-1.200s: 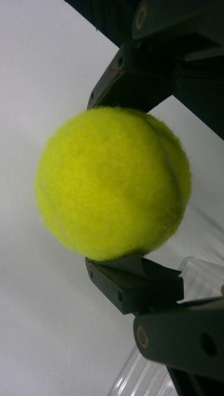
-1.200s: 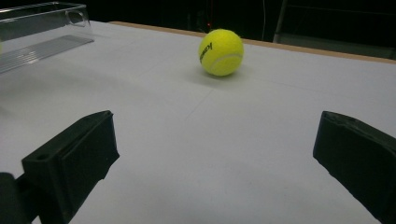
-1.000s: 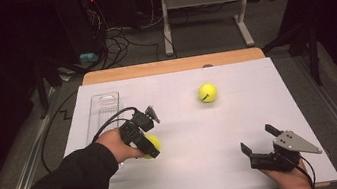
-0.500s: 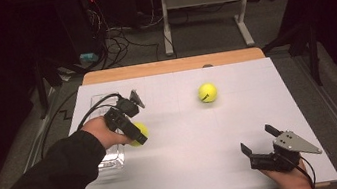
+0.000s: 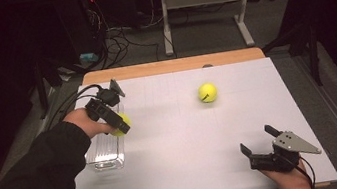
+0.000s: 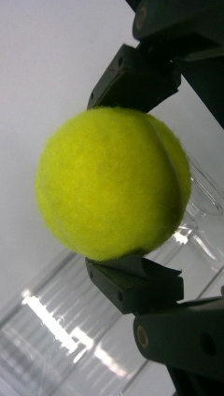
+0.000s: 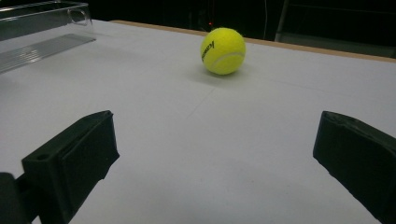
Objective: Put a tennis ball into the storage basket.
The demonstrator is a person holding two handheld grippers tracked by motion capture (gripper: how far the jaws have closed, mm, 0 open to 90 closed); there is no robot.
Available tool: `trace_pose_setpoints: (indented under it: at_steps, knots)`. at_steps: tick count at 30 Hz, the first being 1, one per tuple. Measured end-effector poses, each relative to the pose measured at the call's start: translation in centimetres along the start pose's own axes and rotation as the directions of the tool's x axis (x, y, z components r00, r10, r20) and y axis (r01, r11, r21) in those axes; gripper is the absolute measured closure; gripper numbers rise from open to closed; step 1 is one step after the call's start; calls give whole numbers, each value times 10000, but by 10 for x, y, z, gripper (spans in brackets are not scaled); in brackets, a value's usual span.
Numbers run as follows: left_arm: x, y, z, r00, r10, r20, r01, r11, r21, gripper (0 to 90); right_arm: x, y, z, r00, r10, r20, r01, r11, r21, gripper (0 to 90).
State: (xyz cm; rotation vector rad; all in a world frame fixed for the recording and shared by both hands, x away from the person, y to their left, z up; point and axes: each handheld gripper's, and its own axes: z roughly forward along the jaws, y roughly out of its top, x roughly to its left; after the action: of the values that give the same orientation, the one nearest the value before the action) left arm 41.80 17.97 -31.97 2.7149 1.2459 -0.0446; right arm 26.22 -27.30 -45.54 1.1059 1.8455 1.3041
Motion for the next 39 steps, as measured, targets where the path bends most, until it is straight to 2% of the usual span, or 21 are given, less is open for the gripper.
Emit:
trace_pose_setpoints:
  at_steps: [9, 10, 13, 16, 19, 30, 37, 39]
  knots:
    - [28, -7, -4, 9964, -774, -338, 776, 9970, 61, 271, 0, 0, 0, 10000, -10, 7, 10, 10000, 9, 0]
    - [28, -7, -4, 9964, -774, -338, 776, 9970, 61, 271, 0, 0, 0, 10000, -10, 7, 10, 10000, 9, 0]
    - [39, -9, -4, 9932, -1072, -456, 1078, 9941, 97, 271, 0, 0, 0, 10000, -15, 8, 15, 10000, 2, 0]
    - [44, -11, -3, 9913, -1213, -508, 1219, 9925, 75, 271, 0, 0, 0, 10000, -17, 8, 17, 10000, 7, 0]
    - [54, -14, -4, 9865, -1535, -566, 1542, 9880, 72, 271, 0, 0, 0, 10000, -26, 2, 26, 10000, 8, 0]
    - [60, -12, 1, 9820, -1721, -783, 1727, 9850, 16, 269, 0, 0, 1, 10000, -76, -19, 76, 10000, 42, 0]
    - [62, -4, 21, 9801, -1780, -879, 1813, 9829, 312, 269, 0, 0, 0, 10000, -42, -29, 42, 10000, 25, 0]
    - [64, -1, 27, 9778, -1850, -985, 1888, 9816, 303, 268, 0, -1, 0, 10000, -76, -46, 76, 10000, 31, 0]
